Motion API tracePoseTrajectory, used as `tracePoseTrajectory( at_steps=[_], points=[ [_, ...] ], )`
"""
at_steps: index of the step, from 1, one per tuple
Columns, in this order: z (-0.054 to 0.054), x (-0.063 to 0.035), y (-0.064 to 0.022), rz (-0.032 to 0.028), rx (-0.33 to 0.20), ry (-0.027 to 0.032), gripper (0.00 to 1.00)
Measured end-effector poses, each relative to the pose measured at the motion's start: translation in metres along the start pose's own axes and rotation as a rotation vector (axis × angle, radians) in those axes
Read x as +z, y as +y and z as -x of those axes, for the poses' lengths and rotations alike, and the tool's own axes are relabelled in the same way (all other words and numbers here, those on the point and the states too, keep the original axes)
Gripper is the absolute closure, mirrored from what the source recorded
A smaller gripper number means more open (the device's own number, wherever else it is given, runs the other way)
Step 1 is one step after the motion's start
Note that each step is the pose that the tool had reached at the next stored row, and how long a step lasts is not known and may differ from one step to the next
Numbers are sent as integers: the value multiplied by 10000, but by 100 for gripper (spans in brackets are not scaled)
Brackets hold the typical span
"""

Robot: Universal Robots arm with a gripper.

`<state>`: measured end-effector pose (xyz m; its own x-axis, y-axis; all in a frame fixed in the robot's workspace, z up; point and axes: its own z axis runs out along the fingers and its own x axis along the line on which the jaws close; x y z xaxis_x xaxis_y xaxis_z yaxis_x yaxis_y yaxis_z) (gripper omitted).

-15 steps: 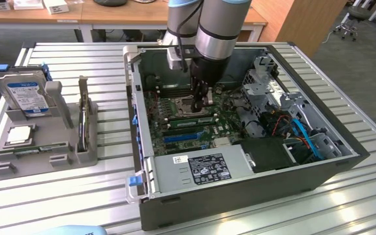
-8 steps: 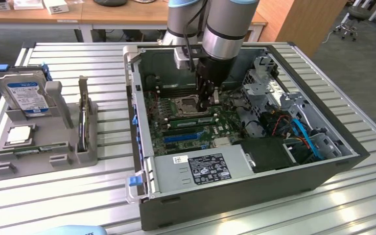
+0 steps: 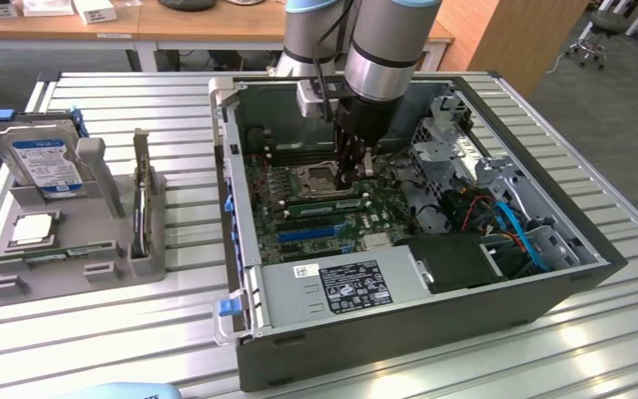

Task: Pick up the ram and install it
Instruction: 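Press down the ram until it locks into place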

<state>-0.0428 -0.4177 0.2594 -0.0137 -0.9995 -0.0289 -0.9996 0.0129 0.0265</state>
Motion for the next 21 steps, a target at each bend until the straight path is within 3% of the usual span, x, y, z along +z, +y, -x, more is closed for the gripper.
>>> tracePoseTrajectory(
  at_steps=[10,21],
  points=[
    [0,0,0,-3,109,-3,90],
    [0,5,0,-42,1445,-39,90]
  ],
)
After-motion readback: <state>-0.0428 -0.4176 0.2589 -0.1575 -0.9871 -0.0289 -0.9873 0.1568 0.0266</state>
